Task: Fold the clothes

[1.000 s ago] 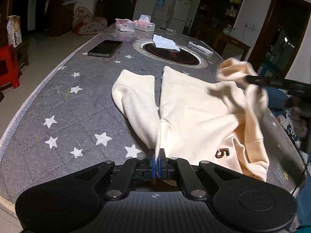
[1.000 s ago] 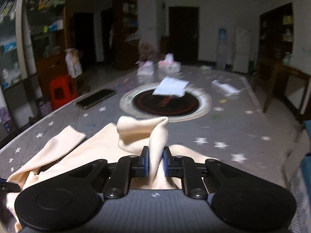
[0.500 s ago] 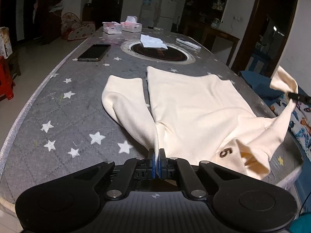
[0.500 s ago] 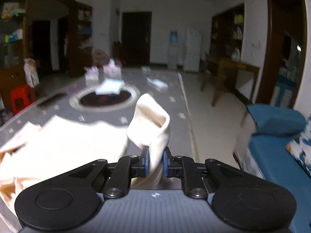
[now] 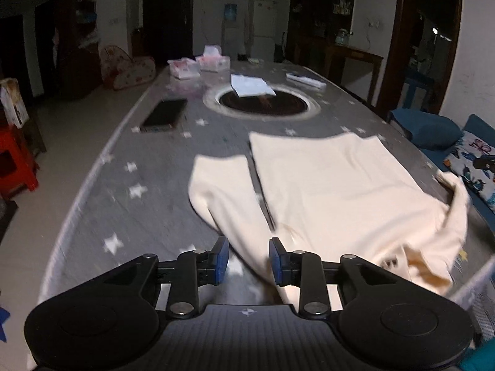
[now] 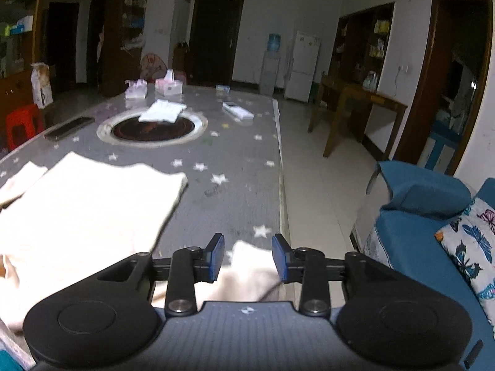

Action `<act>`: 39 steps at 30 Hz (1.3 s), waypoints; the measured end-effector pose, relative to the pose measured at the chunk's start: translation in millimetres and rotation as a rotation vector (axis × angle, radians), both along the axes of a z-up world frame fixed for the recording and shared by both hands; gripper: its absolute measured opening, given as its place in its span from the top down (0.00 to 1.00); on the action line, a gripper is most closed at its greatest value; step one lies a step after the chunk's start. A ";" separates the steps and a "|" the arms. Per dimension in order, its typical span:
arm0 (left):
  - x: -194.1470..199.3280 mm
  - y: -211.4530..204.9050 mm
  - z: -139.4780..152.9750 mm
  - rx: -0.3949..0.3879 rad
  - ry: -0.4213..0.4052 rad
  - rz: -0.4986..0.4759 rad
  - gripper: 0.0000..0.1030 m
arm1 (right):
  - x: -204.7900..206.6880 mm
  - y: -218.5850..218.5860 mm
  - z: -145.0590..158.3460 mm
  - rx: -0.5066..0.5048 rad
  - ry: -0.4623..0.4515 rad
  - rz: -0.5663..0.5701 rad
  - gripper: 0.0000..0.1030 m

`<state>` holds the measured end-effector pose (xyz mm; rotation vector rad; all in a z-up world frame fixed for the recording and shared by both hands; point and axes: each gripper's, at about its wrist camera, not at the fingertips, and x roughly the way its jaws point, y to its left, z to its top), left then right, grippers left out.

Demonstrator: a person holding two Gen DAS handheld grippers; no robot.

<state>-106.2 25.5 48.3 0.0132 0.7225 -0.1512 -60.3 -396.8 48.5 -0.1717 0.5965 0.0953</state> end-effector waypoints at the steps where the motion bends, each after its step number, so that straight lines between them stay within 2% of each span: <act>1: 7.0 -1.0 1.2 -0.003 -0.003 0.002 0.69 | 3.0 2.0 -0.3 0.012 0.002 0.012 0.67; 10: 81.1 -19.9 -6.8 -0.022 0.021 0.020 0.68 | 52.1 34.7 -23.1 0.085 0.102 0.139 0.68; 14: 114.9 -28.9 -13.5 -0.011 0.030 0.022 0.59 | 77.4 45.7 -33.8 0.118 0.152 0.172 0.68; 17: 141.3 -35.2 -21.2 0.011 0.050 0.031 0.51 | 96.9 54.4 -41.3 0.111 0.176 0.185 0.68; 25: 191.0 -40.7 -45.7 0.052 0.095 0.051 0.52 | 141.7 68.5 -67.6 0.080 0.246 0.200 0.69; 26: 193.8 -41.3 -47.4 0.055 0.090 0.046 0.54 | 145.1 69.7 -69.1 0.080 0.249 0.205 0.70; 28: 198.2 -42.8 -49.7 0.049 0.082 0.021 0.69 | 150.1 71.6 -70.2 0.083 0.252 0.215 0.77; 30: 200.7 -45.8 -50.8 0.037 0.072 -0.010 0.90 | 156.6 75.9 -69.2 0.080 0.255 0.229 0.83; 34: 203.8 -51.2 -51.3 0.081 0.038 -0.033 0.95 | 168.2 87.1 -67.6 0.052 0.242 0.244 0.96; 39: 213.8 -37.0 -49.1 0.109 0.027 0.011 0.97 | 185.1 102.4 -60.7 0.025 0.194 0.257 0.97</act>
